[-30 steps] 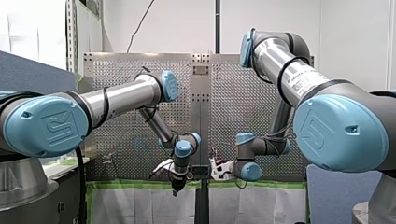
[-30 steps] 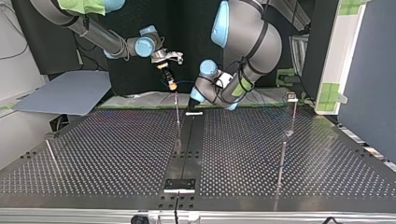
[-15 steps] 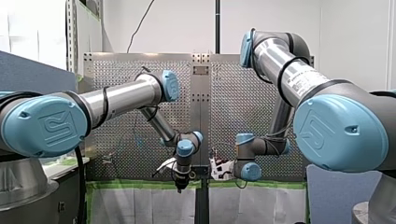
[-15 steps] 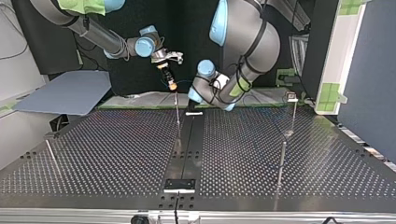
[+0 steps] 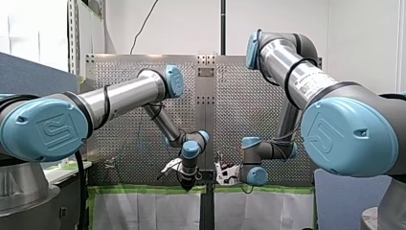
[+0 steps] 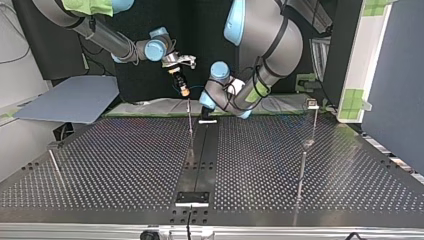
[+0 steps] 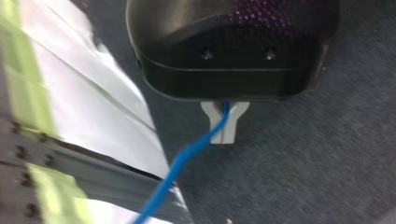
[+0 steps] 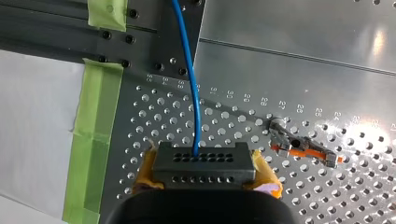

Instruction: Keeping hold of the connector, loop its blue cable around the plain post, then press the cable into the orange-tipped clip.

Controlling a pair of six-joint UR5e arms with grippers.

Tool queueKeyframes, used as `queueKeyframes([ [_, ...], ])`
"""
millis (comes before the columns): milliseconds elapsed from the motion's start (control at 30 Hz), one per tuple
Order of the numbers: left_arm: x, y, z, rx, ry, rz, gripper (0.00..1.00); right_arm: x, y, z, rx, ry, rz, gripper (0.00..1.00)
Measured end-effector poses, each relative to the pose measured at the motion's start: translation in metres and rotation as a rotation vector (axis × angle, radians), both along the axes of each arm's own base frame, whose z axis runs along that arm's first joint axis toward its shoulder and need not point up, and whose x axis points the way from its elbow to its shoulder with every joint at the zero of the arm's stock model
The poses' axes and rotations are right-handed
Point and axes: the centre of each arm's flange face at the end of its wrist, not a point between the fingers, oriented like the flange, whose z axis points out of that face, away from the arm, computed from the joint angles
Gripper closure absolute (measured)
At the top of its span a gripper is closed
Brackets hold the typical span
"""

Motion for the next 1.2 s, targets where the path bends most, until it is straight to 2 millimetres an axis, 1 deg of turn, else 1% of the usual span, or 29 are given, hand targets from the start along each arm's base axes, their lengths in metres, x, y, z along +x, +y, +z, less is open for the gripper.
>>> queueKeyframes([
  [200, -0.003, -0.003, 0.02, -0.078, -0.042, 0.032, 1.0, -0.001, 0.0, -0.001, 0.006, 0.003, -0.003, 1.0],
  [433, -0.006, 0.0, 0.045, -0.148, -0.111, 0.094, 1.0, -0.006, -0.004, -0.001, 0.015, 0.005, -0.018, 1.0],
  [700, -0.015, 0.002, 0.073, -0.182, -0.205, 0.159, 1.0, -0.015, -0.01, -0.002, 0.029, 0.011, -0.049, 1.0],
  [900, -0.026, 0.001, 0.094, -0.18, -0.278, 0.177, 1.0, -0.023, -0.018, -0.001, 0.031, 0.009, -0.072, 1.0],
  [1067, -0.039, -0.003, 0.111, -0.179, -0.339, 0.18, 1.0, -0.026, -0.022, -0.001, 0.032, 0.009, -0.08, 1.0],
  [1133, -0.046, -0.006, 0.117, -0.178, -0.362, 0.18, 1.0, -0.026, -0.023, 0.0, 0.032, 0.01, -0.081, 1.0],
  [1200, -0.053, -0.007, 0.118, -0.174, -0.377, 0.18, 1.0, -0.026, -0.023, 0.0, 0.033, 0.012, -0.081, 1.0],
])
